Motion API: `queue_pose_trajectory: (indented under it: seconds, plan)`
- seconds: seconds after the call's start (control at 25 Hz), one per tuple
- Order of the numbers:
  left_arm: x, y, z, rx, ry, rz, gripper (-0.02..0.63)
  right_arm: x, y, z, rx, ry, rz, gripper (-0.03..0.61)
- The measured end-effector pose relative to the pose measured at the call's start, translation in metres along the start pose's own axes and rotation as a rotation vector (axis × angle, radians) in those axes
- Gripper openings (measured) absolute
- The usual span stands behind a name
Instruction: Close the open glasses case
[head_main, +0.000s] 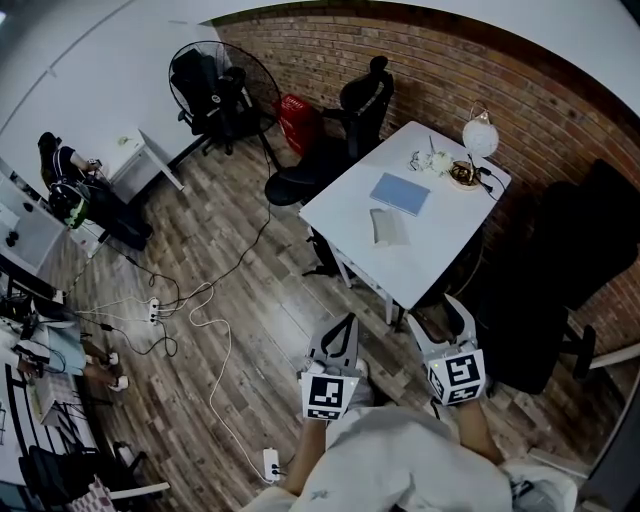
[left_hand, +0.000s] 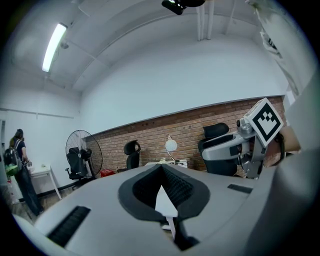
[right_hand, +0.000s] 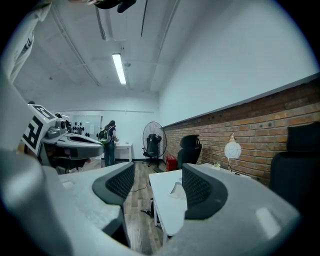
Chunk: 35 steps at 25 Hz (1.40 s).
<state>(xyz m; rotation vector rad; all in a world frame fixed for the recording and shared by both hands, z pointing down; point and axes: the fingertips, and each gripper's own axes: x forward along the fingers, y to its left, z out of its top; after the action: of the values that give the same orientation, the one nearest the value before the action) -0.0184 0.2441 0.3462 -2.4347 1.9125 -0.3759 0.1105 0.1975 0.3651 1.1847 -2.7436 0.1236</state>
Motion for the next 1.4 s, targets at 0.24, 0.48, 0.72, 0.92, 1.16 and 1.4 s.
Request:
queue_pose_trajectory:
  seconds: [0.24, 0.48, 0.72, 0.92, 1.16, 1.4]
  plan:
    - [0.021, 0.024, -0.002, -0.008, 0.008, -0.012, 0.005, 0.029, -0.006, 0.004, 0.003, 0.006, -0.015, 0.299]
    - [0.051, 0.047, 0.002, -0.005, 0.001, -0.049, 0.005, 0.059, -0.018, 0.011, 0.013, 0.014, -0.052, 0.299]
    - [0.081, 0.073, 0.008, 0.003, -0.010, -0.080, 0.005, 0.092, -0.028, 0.019, 0.018, 0.018, -0.085, 0.299]
    - [0.103, 0.100, 0.007, -0.001, -0.011, -0.097, 0.005, 0.123, -0.030, 0.024, 0.021, 0.027, -0.103, 0.299]
    - [0.126, 0.134, 0.003, -0.007, -0.021, -0.116, 0.005, 0.160, -0.030, 0.026, 0.023, 0.035, -0.126, 0.299]
    - [0.147, 0.163, -0.001, -0.006, -0.031, -0.132, 0.005, 0.191, -0.031, 0.026, 0.021, 0.047, -0.148, 0.299]
